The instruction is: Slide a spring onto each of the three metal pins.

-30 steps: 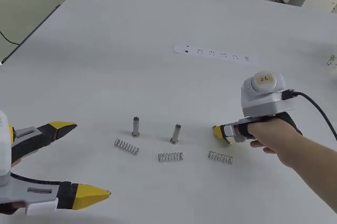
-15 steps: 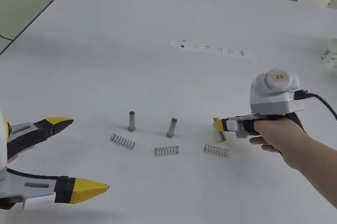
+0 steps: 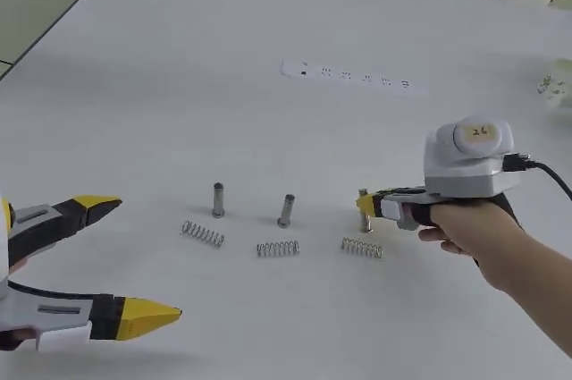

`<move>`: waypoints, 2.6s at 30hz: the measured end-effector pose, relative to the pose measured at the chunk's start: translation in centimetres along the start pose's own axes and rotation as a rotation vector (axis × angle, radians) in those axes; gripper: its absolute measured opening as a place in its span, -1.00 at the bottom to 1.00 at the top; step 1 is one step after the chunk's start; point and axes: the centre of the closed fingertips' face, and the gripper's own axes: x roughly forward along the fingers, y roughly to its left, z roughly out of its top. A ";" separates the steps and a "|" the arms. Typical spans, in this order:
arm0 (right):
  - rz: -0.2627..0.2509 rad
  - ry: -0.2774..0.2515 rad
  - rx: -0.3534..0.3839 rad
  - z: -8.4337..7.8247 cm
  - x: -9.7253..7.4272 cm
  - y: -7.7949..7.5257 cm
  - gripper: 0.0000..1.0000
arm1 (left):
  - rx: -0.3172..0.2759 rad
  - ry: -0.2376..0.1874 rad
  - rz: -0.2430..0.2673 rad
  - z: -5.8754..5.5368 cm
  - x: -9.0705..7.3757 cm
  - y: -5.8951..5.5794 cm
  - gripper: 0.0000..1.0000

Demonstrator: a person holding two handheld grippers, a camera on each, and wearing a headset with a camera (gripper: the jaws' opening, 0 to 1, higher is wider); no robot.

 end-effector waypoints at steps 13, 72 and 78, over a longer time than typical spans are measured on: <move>-0.015 -0.043 -0.056 0.0 -0.8 0.3 -0.89 | -0.001 -0.007 -0.002 0.3 0.2 0.0 0.90; -0.004 -0.043 -0.187 -1.1 -1.4 1.1 -0.86 | 0.000 -0.005 0.005 0.5 -0.3 0.1 0.94; 0.002 -0.054 -0.190 -0.9 -1.3 1.3 -0.74 | -0.003 -0.008 0.009 0.5 -0.5 0.2 0.94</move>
